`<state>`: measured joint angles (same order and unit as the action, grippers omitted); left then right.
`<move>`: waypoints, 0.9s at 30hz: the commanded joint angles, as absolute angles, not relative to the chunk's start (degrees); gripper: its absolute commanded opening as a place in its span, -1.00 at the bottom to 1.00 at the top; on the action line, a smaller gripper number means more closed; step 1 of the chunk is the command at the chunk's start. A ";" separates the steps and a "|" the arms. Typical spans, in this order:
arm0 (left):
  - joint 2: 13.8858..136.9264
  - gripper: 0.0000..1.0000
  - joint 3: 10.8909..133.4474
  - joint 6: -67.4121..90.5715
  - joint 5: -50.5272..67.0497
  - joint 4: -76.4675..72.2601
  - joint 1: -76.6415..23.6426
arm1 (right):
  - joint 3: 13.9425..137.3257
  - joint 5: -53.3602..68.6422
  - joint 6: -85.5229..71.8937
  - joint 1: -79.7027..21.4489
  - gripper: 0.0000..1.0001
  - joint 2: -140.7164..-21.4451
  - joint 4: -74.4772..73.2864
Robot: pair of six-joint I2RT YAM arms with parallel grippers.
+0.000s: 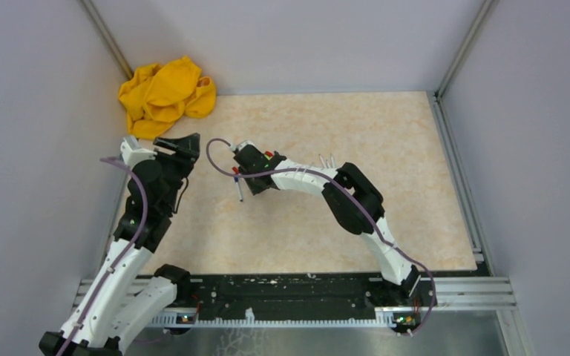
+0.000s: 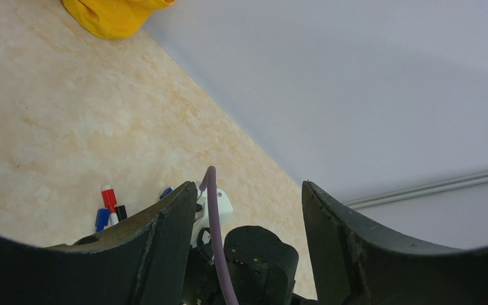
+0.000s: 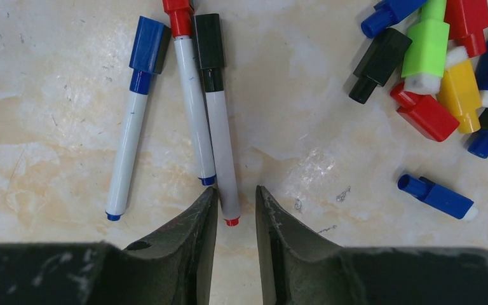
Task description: Open the pen caps
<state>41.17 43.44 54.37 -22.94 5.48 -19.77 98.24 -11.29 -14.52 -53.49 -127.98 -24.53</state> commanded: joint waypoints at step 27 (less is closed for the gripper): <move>61.46 0.97 41.03 59.69 -9.53 -7.62 -20.04 | 68.78 3.67 -12.39 -44.93 -1.00 -98.85 -5.72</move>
